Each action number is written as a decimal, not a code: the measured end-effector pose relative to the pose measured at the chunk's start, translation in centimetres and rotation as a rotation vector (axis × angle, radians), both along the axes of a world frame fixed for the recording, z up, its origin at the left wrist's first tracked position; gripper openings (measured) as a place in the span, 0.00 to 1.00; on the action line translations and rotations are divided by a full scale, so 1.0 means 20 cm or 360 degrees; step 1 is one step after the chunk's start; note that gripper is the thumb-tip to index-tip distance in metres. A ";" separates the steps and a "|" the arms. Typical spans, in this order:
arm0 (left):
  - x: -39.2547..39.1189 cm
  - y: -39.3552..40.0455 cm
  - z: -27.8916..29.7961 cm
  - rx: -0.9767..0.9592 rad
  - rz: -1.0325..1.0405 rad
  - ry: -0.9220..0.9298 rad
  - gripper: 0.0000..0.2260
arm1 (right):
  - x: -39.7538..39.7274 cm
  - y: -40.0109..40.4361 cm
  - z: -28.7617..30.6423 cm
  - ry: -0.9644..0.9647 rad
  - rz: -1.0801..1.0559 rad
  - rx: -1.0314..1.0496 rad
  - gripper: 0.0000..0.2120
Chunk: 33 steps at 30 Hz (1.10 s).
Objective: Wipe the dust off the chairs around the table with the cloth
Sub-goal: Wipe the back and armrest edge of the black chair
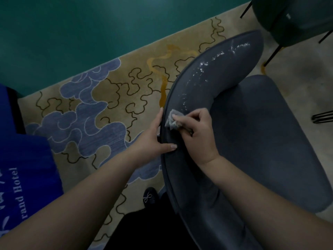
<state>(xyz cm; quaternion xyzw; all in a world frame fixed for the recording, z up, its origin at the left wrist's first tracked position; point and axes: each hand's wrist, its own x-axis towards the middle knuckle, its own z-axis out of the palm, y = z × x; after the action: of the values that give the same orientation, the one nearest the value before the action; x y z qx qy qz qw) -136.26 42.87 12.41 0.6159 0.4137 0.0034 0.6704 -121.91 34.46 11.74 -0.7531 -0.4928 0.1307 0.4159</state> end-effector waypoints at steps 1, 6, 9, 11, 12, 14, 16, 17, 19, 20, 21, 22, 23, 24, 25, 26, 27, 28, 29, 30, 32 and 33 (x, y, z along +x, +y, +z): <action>0.01 0.01 0.00 0.0013 -0.0010 0.0000 0.49 | -0.02 -0.04 0.00 0.0006 0.0027 0.0004 0.17; 0.02 0.03 -0.01 0.0007 -0.0006 -0.0029 0.49 | 0.09 0.08 0.00 -0.0104 0.0099 -0.0041 0.14; 0.03 0.05 -0.02 0.0010 -0.0033 -0.0030 0.50 | 0.11 0.17 0.00 -0.0005 -0.0076 -0.0043 0.14; 0.05 0.09 -0.03 0.0000 -0.0047 -0.0041 0.50 | 0.07 0.13 -0.02 0.0031 -0.0120 -0.0030 0.14; 0.06 0.11 -0.03 0.0005 -0.0064 -0.0043 0.50 | 0.04 0.09 -0.02 0.0029 -0.0115 -0.0024 0.15; 0.09 0.15 -0.03 0.0016 -0.0112 -0.0052 0.50 | 0.04 0.07 -0.02 -0.0008 -0.0056 -0.0036 0.16; 0.11 0.19 -0.03 -0.0017 -0.0160 -0.0066 0.51 | 0.10 0.14 -0.01 -0.0085 -0.0041 -0.0073 0.14; 0.12 0.21 -0.03 -0.0041 -0.0176 -0.0077 0.51 | 0.13 0.20 0.00 -0.0110 -0.0071 -0.0102 0.12; 0.14 0.25 -0.04 -0.0037 -0.0219 -0.0099 0.51 | 0.16 0.30 0.01 -0.0070 -0.0184 -0.0158 0.10; 0.14 0.27 -0.04 -0.0019 -0.0246 -0.0105 0.51 | 0.15 0.31 0.01 -0.0045 -0.0237 -0.0172 0.10; 0.15 0.28 -0.04 -0.0014 -0.0270 -0.0108 0.51 | 0.13 0.30 0.01 -0.0035 -0.0267 -0.0174 0.11; 0.16 0.30 -0.05 -0.0018 -0.0294 -0.0098 0.51 | 0.11 0.27 0.01 -0.0037 -0.0274 -0.0165 0.12; 0.16 0.32 -0.05 -0.0020 -0.0324 -0.0081 0.52 | 0.08 0.23 0.01 -0.0029 -0.0267 -0.0151 0.13; 0.17 0.34 -0.05 -0.0027 -0.0355 -0.0071 0.52 | 0.06 0.20 0.01 -0.0025 -0.0247 -0.0141 0.14; 0.18 0.37 -0.06 -0.0046 -0.0382 -0.0069 0.53 | 0.06 0.20 0.01 -0.0040 -0.0230 -0.0144 0.13; 0.19 0.39 -0.07 -0.0070 -0.0407 -0.0073 0.53 | 0.08 0.21 0.01 -0.0070 -0.0224 -0.0157 0.13; 0.20 0.41 -0.07 -0.0080 -0.0438 -0.0086 0.52 | 0.10 0.26 0.01 -0.0097 -0.0236 -0.0174 0.12; 0.22 0.44 -0.08 -0.0068 -0.0477 -0.0104 0.52 | 0.14 0.31 0.02 -0.0117 -0.0262 -0.0192 0.12; 0.24 0.46 -0.08 -0.0040 -0.0519 -0.0123 0.51 | 0.17 0.36 0.02 -0.0117 -0.0298 -0.0215 0.11; 0.26 0.49 -0.07 -0.0022 -0.0555 -0.0139 0.52 | 0.19 0.40 0.02 -0.0093 -0.0341 -0.0229 0.11; 0.30 0.54 -0.06 -0.0049 -0.0603 -0.0136 0.52 | 0.19 0.42 0.01 -0.0031 -0.0416 -0.0211 0.11; 0.31 0.56 -0.06 -0.0060 -0.0622 -0.0118 0.53 | 0.17 0.39 0.00 -0.0022 -0.0441 -0.0189 0.11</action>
<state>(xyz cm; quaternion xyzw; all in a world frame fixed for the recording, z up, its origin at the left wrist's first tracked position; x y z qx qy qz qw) -130.09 54.02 11.22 0.6714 0.2615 -0.1118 0.6844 -118.51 42.35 11.78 -0.8381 -0.3784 0.0958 0.3812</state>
